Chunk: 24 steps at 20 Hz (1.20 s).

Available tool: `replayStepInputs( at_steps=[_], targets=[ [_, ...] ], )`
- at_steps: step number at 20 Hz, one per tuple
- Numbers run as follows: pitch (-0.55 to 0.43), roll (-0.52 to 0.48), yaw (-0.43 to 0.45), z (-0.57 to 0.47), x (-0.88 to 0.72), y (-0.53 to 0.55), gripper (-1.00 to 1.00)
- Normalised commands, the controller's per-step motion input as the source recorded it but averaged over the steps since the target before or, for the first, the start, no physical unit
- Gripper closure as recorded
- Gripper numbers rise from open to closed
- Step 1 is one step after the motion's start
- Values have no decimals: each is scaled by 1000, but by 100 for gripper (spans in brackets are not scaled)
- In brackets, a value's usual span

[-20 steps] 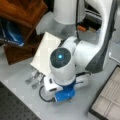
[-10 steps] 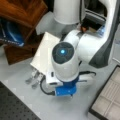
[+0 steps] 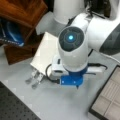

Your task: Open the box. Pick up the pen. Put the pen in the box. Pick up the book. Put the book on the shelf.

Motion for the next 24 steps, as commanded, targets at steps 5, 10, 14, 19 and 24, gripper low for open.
replayStepInputs(
  at_steps=[5, 10, 14, 19, 24],
  targets=[
    [-94, 118, -509, 149, -429, 194, 100],
    [-46, 28, -432, 109, -410, 333, 100],
    [-48, -29, -320, -11, -295, 340, 100],
    [-81, -58, -295, -91, -177, 192, 100],
    [-103, -95, -177, -150, -114, 293, 100]
  ],
)
